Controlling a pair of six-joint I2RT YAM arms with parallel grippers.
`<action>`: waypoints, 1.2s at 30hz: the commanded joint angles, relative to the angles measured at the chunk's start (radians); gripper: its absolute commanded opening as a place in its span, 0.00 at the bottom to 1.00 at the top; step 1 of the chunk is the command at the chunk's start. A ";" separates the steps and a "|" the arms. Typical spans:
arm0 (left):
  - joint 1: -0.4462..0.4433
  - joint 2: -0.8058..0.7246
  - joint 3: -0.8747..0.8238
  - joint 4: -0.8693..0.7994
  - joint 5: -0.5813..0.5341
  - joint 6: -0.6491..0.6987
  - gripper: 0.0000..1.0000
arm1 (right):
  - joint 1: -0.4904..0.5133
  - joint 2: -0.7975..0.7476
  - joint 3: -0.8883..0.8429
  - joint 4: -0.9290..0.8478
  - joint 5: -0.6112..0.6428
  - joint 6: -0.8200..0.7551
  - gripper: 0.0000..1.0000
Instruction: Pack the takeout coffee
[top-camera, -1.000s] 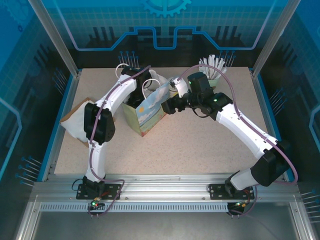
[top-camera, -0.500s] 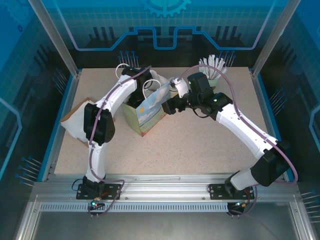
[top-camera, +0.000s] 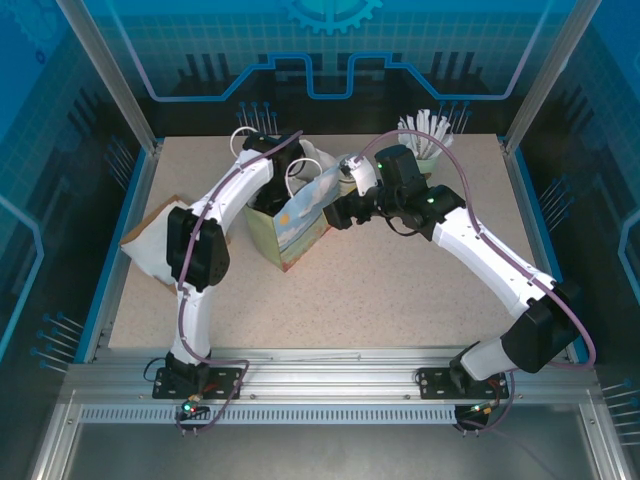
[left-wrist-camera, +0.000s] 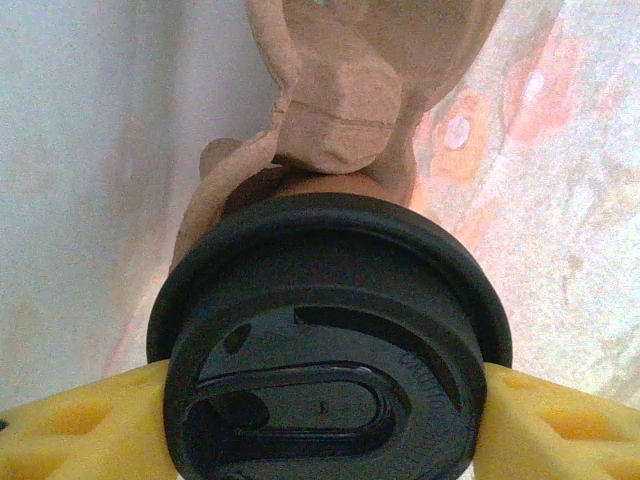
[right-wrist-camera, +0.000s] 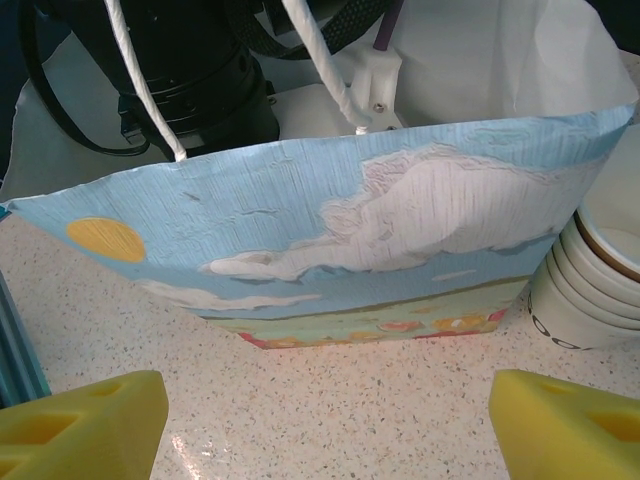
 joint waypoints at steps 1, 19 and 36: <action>-0.002 -0.038 -0.021 0.023 -0.044 0.003 0.72 | 0.015 0.005 0.027 -0.015 -0.001 -0.011 0.85; 0.000 -0.090 -0.022 0.018 -0.068 0.007 0.84 | 0.017 0.002 0.026 -0.015 -0.003 -0.012 0.86; 0.001 -0.140 0.005 0.034 -0.054 0.007 0.87 | 0.017 0.004 0.032 -0.020 -0.004 -0.012 0.86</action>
